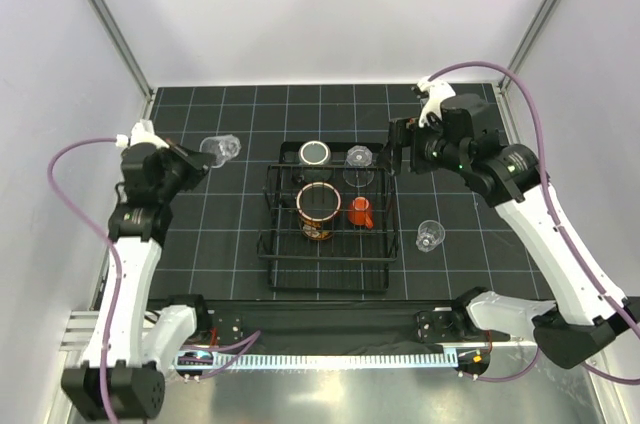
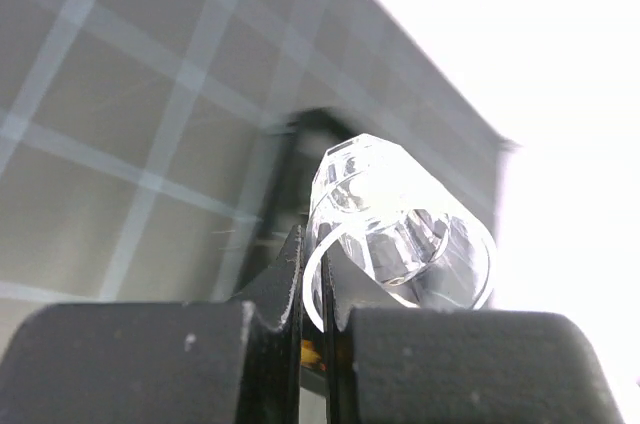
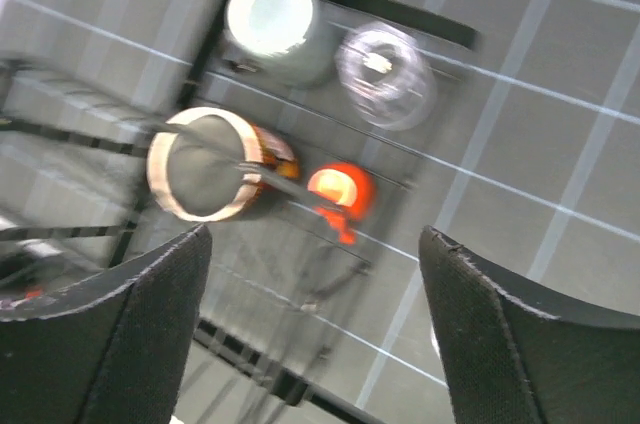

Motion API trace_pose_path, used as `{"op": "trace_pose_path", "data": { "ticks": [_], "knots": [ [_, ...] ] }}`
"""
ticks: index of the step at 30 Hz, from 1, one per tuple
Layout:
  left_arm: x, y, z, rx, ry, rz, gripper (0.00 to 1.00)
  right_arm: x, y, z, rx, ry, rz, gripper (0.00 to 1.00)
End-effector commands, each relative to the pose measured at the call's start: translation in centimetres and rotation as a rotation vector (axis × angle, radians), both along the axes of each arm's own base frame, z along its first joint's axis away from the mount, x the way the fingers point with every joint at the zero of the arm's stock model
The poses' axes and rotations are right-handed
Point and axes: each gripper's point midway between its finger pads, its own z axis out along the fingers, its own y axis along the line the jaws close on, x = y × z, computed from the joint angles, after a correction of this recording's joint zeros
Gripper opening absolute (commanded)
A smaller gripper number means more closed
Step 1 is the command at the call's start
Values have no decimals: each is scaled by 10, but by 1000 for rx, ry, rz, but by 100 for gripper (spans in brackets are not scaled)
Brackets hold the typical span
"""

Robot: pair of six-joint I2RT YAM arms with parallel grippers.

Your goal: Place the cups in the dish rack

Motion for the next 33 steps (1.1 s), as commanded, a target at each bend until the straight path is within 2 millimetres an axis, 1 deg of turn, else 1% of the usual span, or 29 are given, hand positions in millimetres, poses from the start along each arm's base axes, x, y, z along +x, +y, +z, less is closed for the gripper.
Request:
{"op": "trace_pose_path", "data": {
  "ticks": [1,2,3,4,5,6,7,8,9,10,11,12,13,14,15,16,18,19,20,21,22,27,30,31,33],
  "knots": [
    [-13,-36,63,-68,-210,-215,0,-18,28,69,209,-153,147,86],
    [-20,-55,85,-138,-275,-321,0,-24,31,79,250,-173,169,89],
    [-24,-64,94,-175,-304,-373,0,-28,37,85,284,-180,204,91],
    [-29,-75,103,-211,-342,-437,0,-36,50,98,343,-205,286,92],
    [-32,-82,125,-237,-436,-493,0,-43,57,105,381,-212,336,94],
    [-44,-93,136,-300,-460,-571,0,-47,64,111,427,-202,369,95],
    [-51,-96,147,-320,-502,-599,0,-58,76,121,482,-213,469,96],
    [-56,-99,148,-342,-523,-622,0,-63,83,125,515,-207,509,97],
    [-65,-103,165,-369,-593,-661,0,-66,89,128,550,-188,537,98],
    [-71,-105,166,-383,-608,-677,0,-72,97,134,579,-201,595,98],
    [-76,-107,173,-392,-635,-695,0,-75,101,137,593,-205,617,98],
    [-85,-114,181,-404,-672,-735,1,-82,109,139,607,-204,660,99],
    [-91,-118,184,-422,-682,-756,0,-83,116,141,618,-209,684,99],
    [-96,-122,187,-427,-695,-773,0,-87,122,143,624,-210,707,99],
    [-103,-130,189,-439,-699,-808,0,-93,130,145,630,-214,739,99],
    [-107,-133,192,-440,-717,-818,0,-93,138,145,628,-211,752,99],
    [-114,-139,193,-453,-724,-843,0,-91,147,147,632,-214,747,99],
    [-121,-144,194,-468,-724,-870,0,-96,155,150,640,-213,770,99],
    [-125,-146,197,-475,-735,-872,0,-94,162,147,652,-187,773,99],
    [-127,-148,196,-480,-734,-879,0,-95,167,151,667,-194,784,99],
    [-131,-152,195,-491,-732,-893,0,-96,173,149,682,-169,789,99],
    [-136,-155,190,-501,-720,-912,1,-99,184,158,727,-195,816,98],
    [-137,-155,189,-506,-724,-911,0,-99,186,163,754,-208,822,95],
    [-136,-156,189,-508,-722,-913,0,-99,186,166,758,-215,819,93],
    [-139,-156,190,-516,-728,-918,0,-95,187,166,760,-220,803,90]
  ]
}}
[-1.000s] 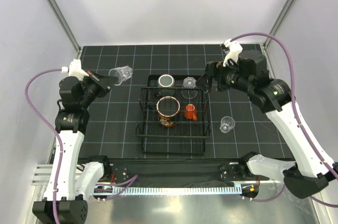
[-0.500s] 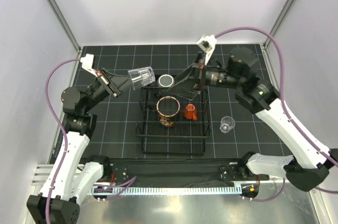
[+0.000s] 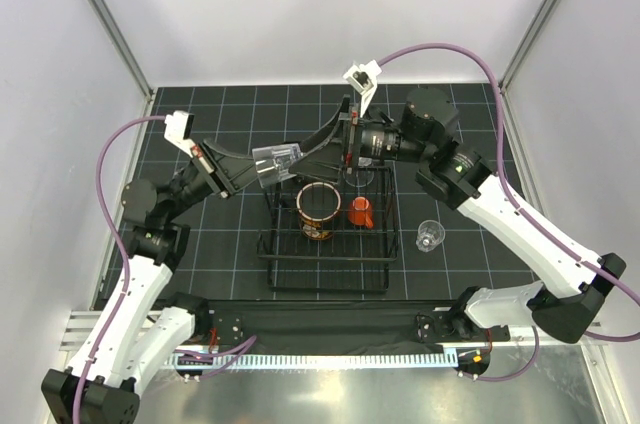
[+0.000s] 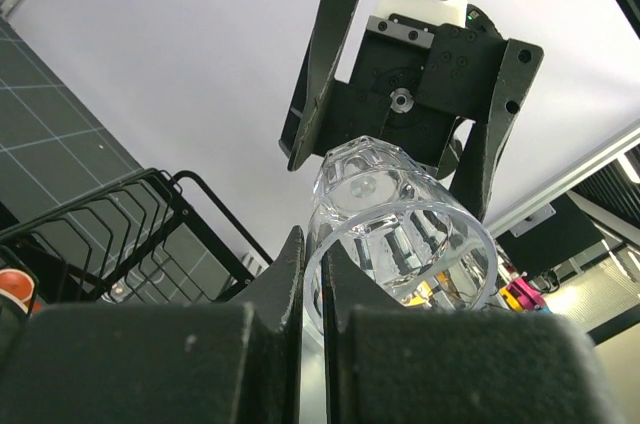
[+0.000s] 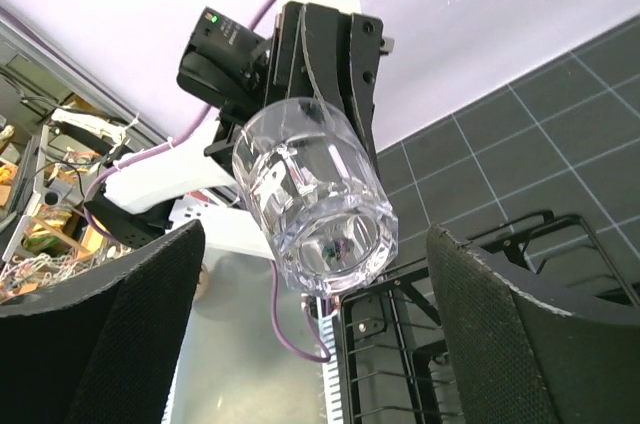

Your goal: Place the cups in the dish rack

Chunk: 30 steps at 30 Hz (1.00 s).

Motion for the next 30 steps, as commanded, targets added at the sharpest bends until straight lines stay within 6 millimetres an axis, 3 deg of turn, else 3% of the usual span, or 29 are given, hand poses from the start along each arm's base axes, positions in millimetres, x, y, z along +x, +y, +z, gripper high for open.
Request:
{"op": "trace_pose_path", "data": {
  "ticks": [1,10,20,26,29,30],
  "knots": [
    [-13,1,17,-34,-76,-18,0,-5,-2,34,100,-66,2,87],
    [-16,0,19,-49,-75,-30,0,-8,7,32,120,-42,47,74],
    [-24,0,29,-77,-96,-43,0,-12,16,29,121,-19,66,70],
    [-23,-2,30,-79,-92,-52,0,-14,20,31,130,-15,78,52],
    [-21,-1,31,-86,-84,-46,0,-15,21,32,133,-11,79,36],
    [-21,-1,32,-88,-84,-46,0,-14,21,33,134,-6,76,27]
  ]
}}
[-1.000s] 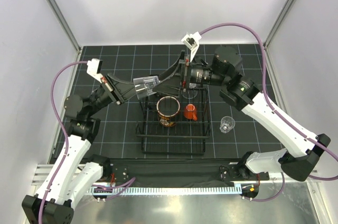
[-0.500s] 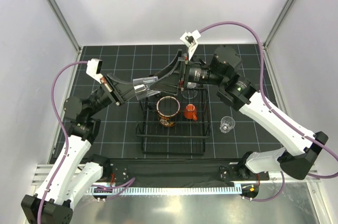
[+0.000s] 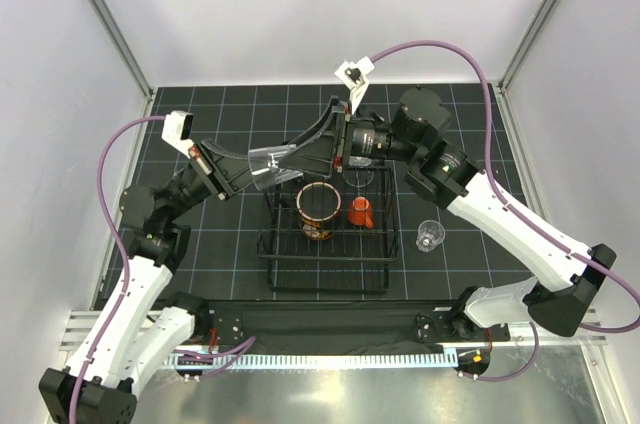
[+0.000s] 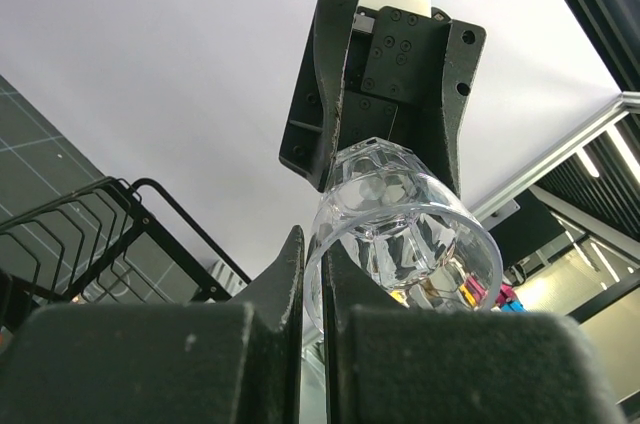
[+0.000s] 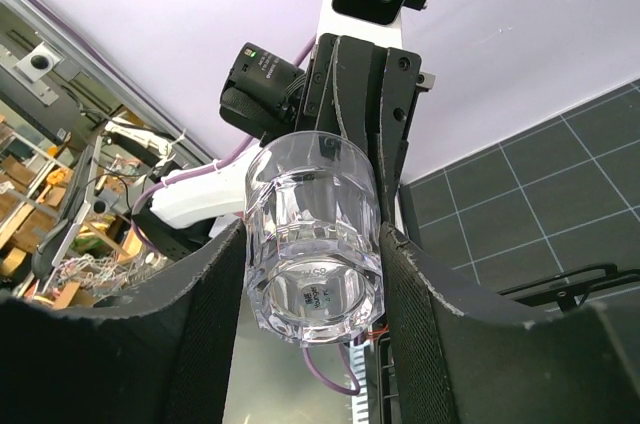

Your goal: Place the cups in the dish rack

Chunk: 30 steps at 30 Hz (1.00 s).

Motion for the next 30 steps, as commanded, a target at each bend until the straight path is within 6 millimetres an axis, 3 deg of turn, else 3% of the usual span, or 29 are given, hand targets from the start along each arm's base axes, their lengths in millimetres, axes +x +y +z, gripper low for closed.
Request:
{"op": "trace_pose_path", "data": {
  "ticks": [1,3,4,6,12,13,15,16,17,24,30],
  "knots": [
    [-9,3,18,-34,-68,2,0,-3,1,15,43,-25,6,21],
    [-7,2,16,-31,-64,6,3,-1,1,14,36,-11,-11,4],
    [-6,2,14,-24,-54,10,21,2,-1,16,38,-16,-36,4],
    [2,1,0,13,-9,38,43,6,-3,15,27,-15,-67,4],
    [22,6,-40,141,111,155,76,35,-19,2,-86,-37,-273,4],
    [29,9,-54,180,154,195,78,39,-23,-6,-129,-43,-306,4],
    [33,16,-63,228,187,255,80,56,-37,-2,-159,-59,-425,4],
    [36,20,-69,260,206,293,80,64,-45,-10,-207,-48,-476,4],
    [43,29,-88,325,261,363,80,70,-53,-5,-223,-76,-524,4],
    [53,58,-93,440,294,545,80,123,-116,-12,-329,-56,-780,4],
    [52,65,-84,487,277,583,80,175,-180,-37,-520,-62,-1069,4]
  ]
}}
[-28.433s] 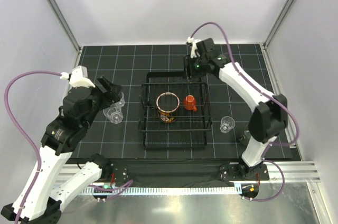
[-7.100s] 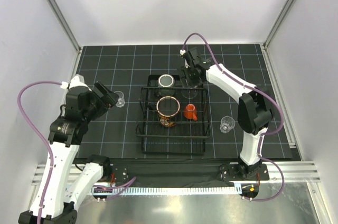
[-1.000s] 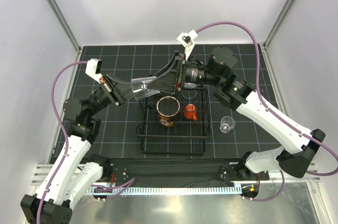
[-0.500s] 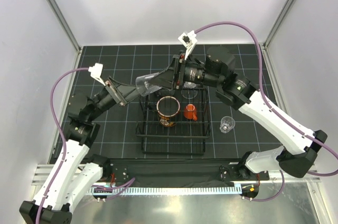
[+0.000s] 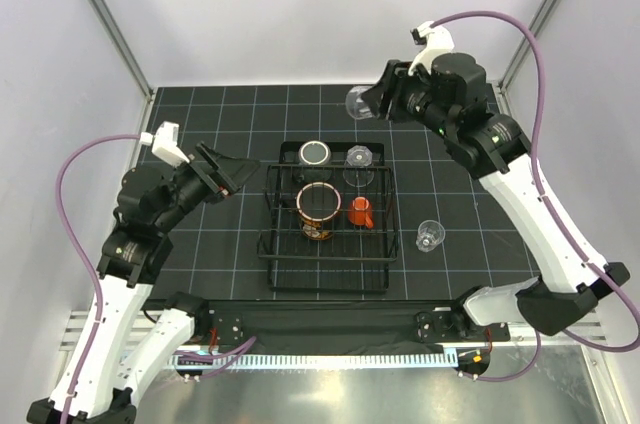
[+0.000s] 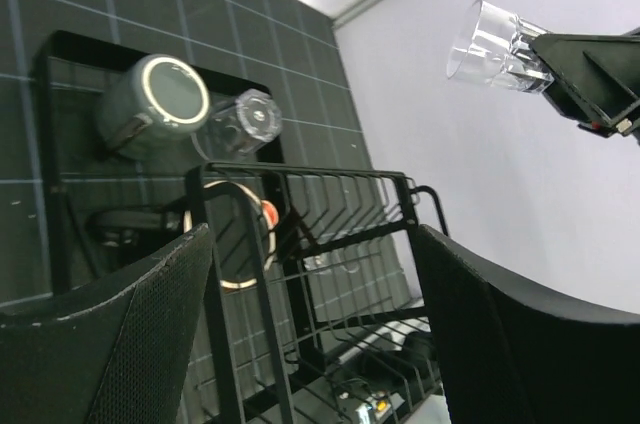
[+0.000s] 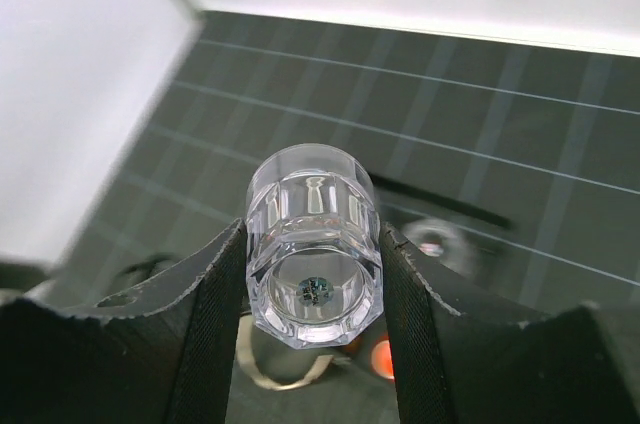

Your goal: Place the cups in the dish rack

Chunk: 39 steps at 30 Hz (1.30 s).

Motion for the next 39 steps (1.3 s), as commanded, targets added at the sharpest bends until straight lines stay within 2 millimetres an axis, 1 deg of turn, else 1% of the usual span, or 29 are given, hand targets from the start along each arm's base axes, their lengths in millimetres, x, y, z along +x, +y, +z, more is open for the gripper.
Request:
{"op": "trace_pose_path", "data": {
  "ticks": [1,2,3,4,5,7,8,10,11,15,21,23,25,26,29,34,36,38,39],
  "knots": [
    [-2,14,-2,89,4,58,80,26,-39,-7,-164,-29,-174,4],
    [-4,16,0,95,-8,64,80,33,-49,-10,-199,-32,-230,4],
    [-6,18,0,101,-13,67,80,37,-53,-15,-230,-26,-252,4],
    [-6,21,-2,113,-10,79,80,44,-55,-27,-277,-7,-265,4],
    [-9,22,-1,114,-19,81,80,48,-58,-34,-300,2,-283,4],
    [-10,23,-4,120,-17,83,81,55,-57,-46,-324,17,-289,4],
    [-11,23,-4,124,-18,79,81,59,-56,-60,-347,41,-286,4],
    [-11,22,-4,127,-15,75,81,64,-53,-73,-359,64,-284,4],
    [-12,22,-5,130,-14,69,81,67,-52,-86,-377,92,-282,4],
    [-14,20,-10,141,-1,54,83,72,-44,-118,-434,184,-244,4],
    [-15,20,-20,140,13,49,84,63,-36,-150,-454,286,-180,4],
    [-14,18,-23,135,20,44,84,55,-28,-160,-456,336,-122,4],
    [-14,15,-22,122,19,31,85,49,-25,-169,-465,371,-80,4],
    [-14,15,-23,120,20,28,85,45,-19,-172,-455,386,-38,4],
    [-13,12,-26,117,32,16,85,38,-11,-185,-477,420,38,4],
    [-13,11,-28,116,35,10,85,30,-6,-207,-518,476,121,4],
    [-13,11,-30,117,38,10,85,30,-8,-215,-540,488,130,4],
    [-13,11,-30,118,37,10,85,30,-10,-218,-550,493,128,4],
    [-13,11,-31,119,40,10,85,29,-8,-219,-543,495,141,4]
  ]
}}
